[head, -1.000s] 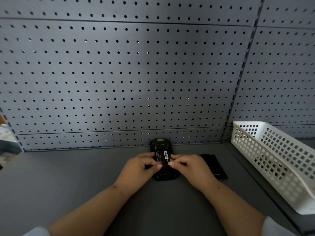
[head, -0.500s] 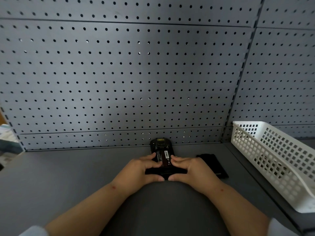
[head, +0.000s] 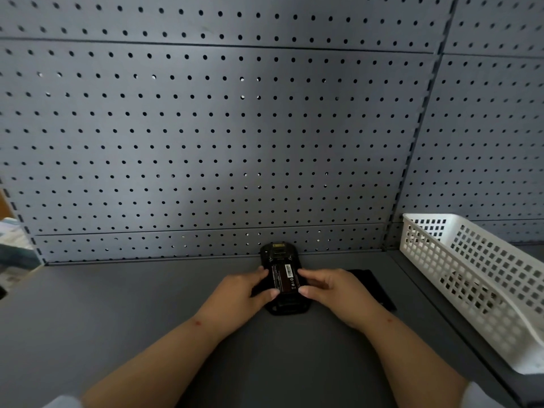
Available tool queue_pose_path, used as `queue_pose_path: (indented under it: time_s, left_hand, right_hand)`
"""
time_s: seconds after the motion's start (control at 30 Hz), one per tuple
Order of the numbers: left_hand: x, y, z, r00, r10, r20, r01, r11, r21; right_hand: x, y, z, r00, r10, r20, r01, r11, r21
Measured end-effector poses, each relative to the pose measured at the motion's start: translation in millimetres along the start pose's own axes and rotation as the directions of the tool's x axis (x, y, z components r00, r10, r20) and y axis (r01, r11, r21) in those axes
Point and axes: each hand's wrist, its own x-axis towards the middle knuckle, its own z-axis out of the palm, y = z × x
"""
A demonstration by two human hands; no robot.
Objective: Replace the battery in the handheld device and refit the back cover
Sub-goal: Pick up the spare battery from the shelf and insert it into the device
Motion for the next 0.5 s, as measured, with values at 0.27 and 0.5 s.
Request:
queue_pose_path:
  time_s: [0.27,0.5]
  left_hand:
    - [1.4,1.7,-0.1,0.999,0.028,0.025,-0.031,0.994,0.107]
    - [-3.4,1.2,1.8,0.997,0.054,-0.055,-0.057,0.997,-0.046]
  right_hand:
    - [-0.2,-6.9,2.9,0.996,-0.076,-0.045,0.063,0.97,-0.236]
    - [-3.4,-5.4,5.5,0.99,-0.101,-0.094,0.088,0.987,-0.133]
